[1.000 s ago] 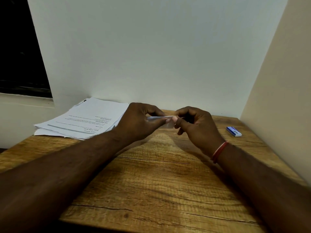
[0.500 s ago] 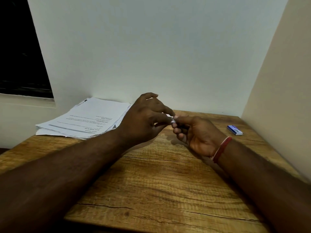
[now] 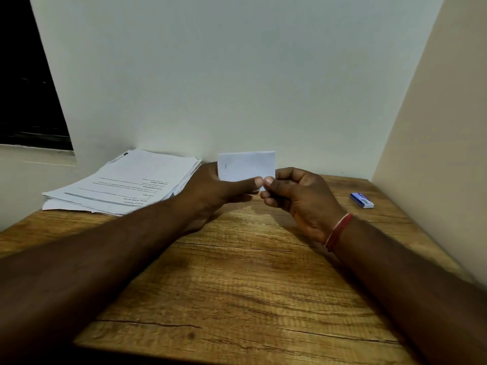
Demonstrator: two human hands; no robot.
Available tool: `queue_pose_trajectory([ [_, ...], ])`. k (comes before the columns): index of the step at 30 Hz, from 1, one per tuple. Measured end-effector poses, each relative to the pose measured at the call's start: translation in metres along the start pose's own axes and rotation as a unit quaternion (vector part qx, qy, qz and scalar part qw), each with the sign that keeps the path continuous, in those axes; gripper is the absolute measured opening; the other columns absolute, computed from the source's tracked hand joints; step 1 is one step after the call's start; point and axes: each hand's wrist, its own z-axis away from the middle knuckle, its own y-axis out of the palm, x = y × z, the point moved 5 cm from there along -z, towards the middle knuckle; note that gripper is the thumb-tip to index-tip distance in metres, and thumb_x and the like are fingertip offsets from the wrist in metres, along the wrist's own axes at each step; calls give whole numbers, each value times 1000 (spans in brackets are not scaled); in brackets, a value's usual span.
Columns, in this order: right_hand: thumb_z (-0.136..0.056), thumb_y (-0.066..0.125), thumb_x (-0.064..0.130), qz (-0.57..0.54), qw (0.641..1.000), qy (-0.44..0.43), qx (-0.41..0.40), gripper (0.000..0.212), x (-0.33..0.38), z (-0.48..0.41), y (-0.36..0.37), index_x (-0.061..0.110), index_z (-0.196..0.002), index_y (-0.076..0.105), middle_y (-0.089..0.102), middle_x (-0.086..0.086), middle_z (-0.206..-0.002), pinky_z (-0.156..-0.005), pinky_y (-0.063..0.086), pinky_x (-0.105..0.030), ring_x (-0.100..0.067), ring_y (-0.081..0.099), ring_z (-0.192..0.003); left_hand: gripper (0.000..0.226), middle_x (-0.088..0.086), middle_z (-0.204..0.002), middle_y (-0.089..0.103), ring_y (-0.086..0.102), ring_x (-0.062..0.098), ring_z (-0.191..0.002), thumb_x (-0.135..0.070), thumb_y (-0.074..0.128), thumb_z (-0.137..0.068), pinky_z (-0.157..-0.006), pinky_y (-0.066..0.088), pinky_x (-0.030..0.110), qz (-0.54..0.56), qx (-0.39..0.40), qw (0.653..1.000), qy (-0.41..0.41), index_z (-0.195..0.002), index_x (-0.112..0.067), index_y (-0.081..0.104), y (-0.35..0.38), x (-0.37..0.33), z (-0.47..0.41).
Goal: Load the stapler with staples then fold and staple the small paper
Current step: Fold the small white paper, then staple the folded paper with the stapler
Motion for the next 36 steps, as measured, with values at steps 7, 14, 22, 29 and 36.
queue_pose_trajectory([
  [7, -91, 86, 8, 82, 996, -25, -5, 31, -3, -3, -6, -13, -111, 74, 75, -19, -96, -71, 62, -32, -23, 71, -82, 47, 8, -107, 86, 84, 18, -94, -4, 99, -82, -78, 69, 33, -22, -44, 998, 35, -124, -9, 80, -3, -8, 4],
  [14, -88, 84, -2, 74, 997, -21, 22, 26, -2, -2, -4, -9, -112, 76, 80, -23, -94, -76, 65, -33, -26, 76, -81, 52, 6, -107, 86, 84, 21, -99, -4, 103, -76, -85, 72, 41, -40, -48, 998, 27, -122, -13, 81, -3, -8, 6],
  [22, -91, 83, -1, 91, 994, -52, 0, 27, 4, 0, -5, -2, -117, 79, 81, -23, -92, -78, 64, -33, -25, 77, -77, 45, 27, -108, 84, 83, 30, -88, -2, 94, -87, -83, 70, 41, -3, -29, 1000, 8, -129, 0, 78, 0, -4, 4],
  [29, -100, 71, 58, 401, 879, -166, -200, 36, 39, -6, -44, 25, -93, 85, 80, 11, -85, -77, 56, -28, -2, 73, -82, 34, 34, -102, 81, 80, 33, -81, 4, 93, -85, -79, 72, 38, 15, -76, 997, 4, -116, 8, 78, -9, -2, 1],
  [36, -76, 70, 90, 662, 734, 71, -134, 74, 24, -27, -90, 17, -83, 77, 76, -3, -82, -82, 61, -40, -22, 72, -84, 42, 31, -100, 82, 82, 32, -83, -1, 97, -83, -83, 71, 41, 12, -101, 995, 7, -120, 6, 78, -18, 1, -3],
])
